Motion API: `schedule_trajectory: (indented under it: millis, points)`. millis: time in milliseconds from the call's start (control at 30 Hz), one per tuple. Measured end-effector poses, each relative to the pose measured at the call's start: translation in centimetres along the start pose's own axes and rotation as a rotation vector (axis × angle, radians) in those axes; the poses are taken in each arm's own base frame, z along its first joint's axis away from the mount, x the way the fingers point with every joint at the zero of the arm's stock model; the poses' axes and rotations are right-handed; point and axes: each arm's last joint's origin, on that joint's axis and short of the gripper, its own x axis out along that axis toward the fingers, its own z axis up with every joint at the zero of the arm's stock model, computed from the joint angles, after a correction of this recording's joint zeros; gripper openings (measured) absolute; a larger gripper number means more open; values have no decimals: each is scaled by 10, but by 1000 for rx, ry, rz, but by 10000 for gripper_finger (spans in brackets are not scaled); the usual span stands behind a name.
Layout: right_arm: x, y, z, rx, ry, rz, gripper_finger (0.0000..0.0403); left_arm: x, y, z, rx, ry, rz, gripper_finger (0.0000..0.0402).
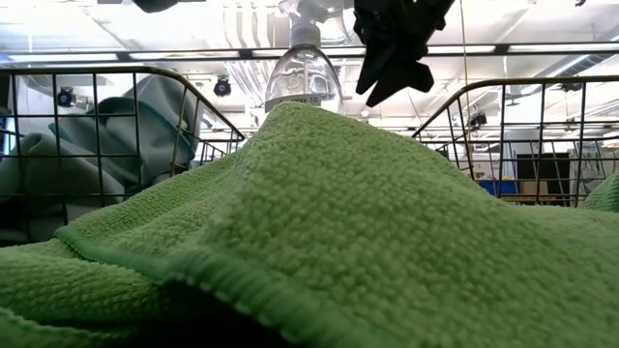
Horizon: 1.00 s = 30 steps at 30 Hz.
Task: Sort microfiber towel by color & place in baskets
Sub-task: Put the green microfiber towel into the right wire basket
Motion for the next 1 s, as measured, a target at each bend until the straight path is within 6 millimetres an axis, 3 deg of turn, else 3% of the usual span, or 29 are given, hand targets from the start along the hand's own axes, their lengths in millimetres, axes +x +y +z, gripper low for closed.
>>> schedule_trajectory:
  millis: [233, 467, 667, 1000]
  points:
    - [-1, 13, -7, 28, 41, 78, 164, -14, -4, 9, 101, -80, -7, 127]
    - [-7, 53, -30, 36, 126, 221, 164, -14, -4, 7, 164, -73, -7, 127]
    - [-27, 92, -46, 49, 150, 313, 164, -12, -4, 5, 204, -63, -7, 127]
    - [-53, 141, -95, 146, 286, 402, 164, -5, -2, -1, 260, -38, -23, 127]
